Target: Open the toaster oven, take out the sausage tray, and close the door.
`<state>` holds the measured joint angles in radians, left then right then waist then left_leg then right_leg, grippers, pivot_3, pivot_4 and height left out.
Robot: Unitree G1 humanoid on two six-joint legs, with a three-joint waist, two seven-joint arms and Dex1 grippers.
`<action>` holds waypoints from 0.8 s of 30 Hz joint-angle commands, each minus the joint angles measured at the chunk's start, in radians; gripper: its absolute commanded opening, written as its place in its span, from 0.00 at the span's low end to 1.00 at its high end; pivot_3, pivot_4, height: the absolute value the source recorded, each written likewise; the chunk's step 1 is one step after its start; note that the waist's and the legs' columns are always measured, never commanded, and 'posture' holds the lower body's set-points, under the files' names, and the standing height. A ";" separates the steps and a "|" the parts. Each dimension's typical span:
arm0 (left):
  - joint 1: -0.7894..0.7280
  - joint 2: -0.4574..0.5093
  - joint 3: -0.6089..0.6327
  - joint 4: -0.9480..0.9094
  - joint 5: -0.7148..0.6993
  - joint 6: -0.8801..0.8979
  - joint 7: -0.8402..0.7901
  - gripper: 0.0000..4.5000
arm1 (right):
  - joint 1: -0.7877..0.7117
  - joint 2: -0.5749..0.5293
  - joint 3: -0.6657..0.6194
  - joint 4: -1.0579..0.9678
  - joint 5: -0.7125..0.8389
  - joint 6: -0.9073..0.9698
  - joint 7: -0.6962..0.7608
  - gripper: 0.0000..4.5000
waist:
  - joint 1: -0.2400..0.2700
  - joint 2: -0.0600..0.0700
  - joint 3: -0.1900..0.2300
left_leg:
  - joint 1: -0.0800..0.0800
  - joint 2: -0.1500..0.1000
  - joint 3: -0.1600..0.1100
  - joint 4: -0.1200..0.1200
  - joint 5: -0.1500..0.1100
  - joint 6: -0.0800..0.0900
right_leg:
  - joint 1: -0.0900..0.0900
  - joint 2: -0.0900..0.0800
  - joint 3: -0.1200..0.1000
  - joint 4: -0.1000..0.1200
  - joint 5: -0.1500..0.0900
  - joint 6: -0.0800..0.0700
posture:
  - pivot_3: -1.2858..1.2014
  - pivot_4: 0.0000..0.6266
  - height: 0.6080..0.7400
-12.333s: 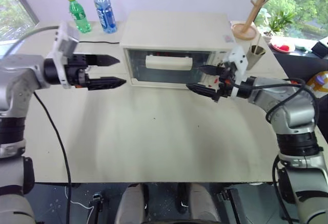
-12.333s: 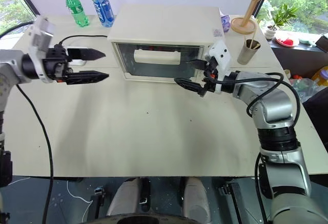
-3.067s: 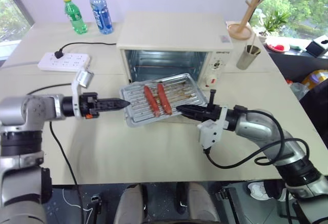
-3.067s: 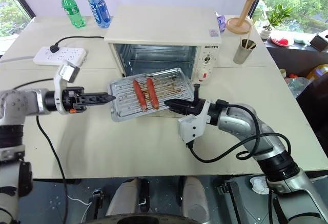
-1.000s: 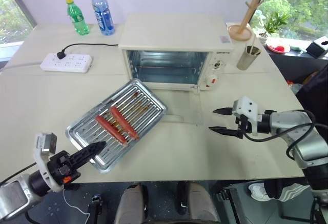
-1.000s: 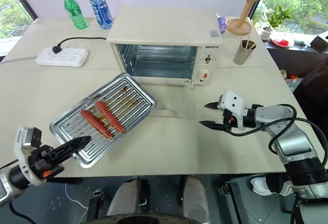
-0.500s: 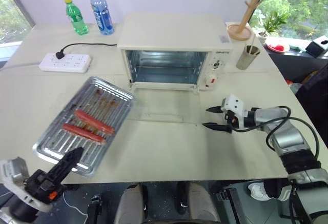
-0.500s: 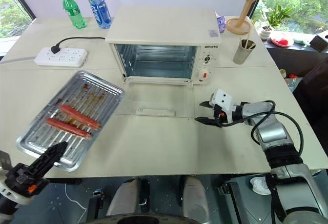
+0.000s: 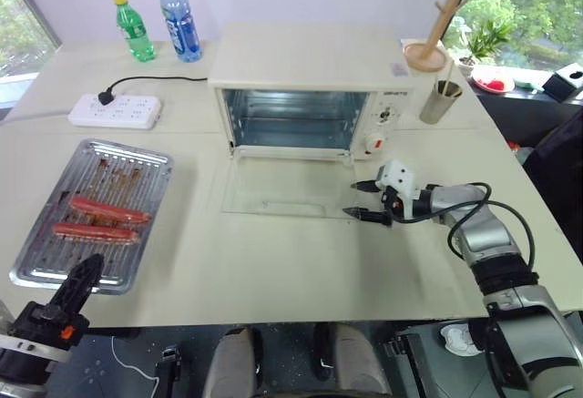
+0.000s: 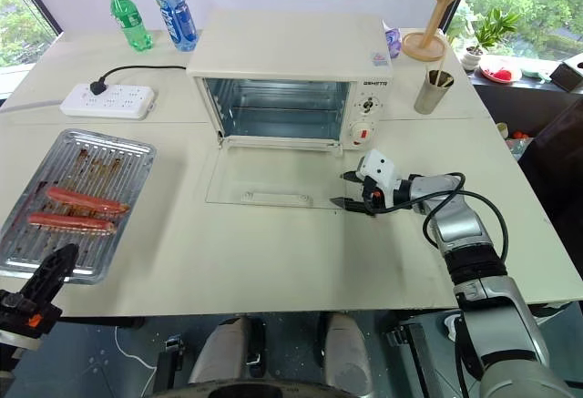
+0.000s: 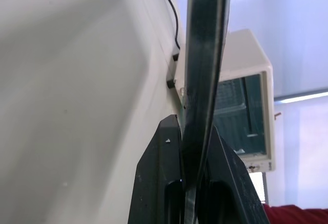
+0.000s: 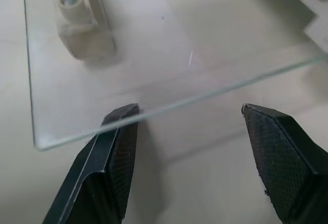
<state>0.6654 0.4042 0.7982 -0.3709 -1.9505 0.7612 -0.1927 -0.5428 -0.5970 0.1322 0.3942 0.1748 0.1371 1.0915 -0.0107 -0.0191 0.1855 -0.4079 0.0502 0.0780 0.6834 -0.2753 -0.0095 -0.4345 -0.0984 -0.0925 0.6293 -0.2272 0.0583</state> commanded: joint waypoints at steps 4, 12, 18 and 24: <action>-0.034 0.058 0.024 -0.005 -0.022 0.026 0.007 0.00 | -0.111 -0.004 -0.149 -0.147 0.155 0.182 -0.032 0.73 | 0.000 0.000 0.000 | 0.000 0.001 0.000 0.000 0.000 0.000 | -0.001 0.000 0.000 0.000 0.000 0.000 | 0.52 0.24 0.87; -0.078 0.156 -0.009 0.036 -0.022 0.109 -0.002 0.00 | 0.075 -0.093 -0.141 -0.444 0.231 0.294 0.057 0.73 | 0.004 0.000 0.000 | -0.001 0.001 0.000 -0.003 0.000 0.000 | -0.002 0.001 0.000 0.000 0.000 -0.001 | 0.52 0.24 0.87; -0.062 0.324 -0.063 0.062 0.004 0.268 -0.119 0.00 | 0.161 -0.186 -0.155 -0.565 0.274 0.323 0.139 0.73 | 0.001 0.000 0.000 | -0.001 0.001 0.001 -0.002 0.000 0.000 | -0.003 0.000 0.000 0.000 0.000 -0.001 | 0.52 0.24 0.87; -0.183 0.491 -0.159 0.135 0.117 0.383 -0.277 0.00 | 0.199 -0.258 -0.191 -0.633 0.335 0.373 0.171 0.73 | 0.005 0.002 0.001 | -0.001 0.001 0.001 -0.003 0.000 0.000 | -0.004 0.000 0.000 -0.001 0.000 -0.001 | 0.52 0.24 0.87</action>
<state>0.5036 0.8734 0.6474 -0.2463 -1.8511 1.1229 -0.4145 -0.3439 -0.8359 -0.0190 -0.1958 0.4779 0.5000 1.2558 -0.0061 -0.0173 0.1867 -0.4093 0.0514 0.0792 0.6799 -0.2758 -0.0100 -0.4390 -0.0985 -0.0926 0.6287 -0.2277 0.0575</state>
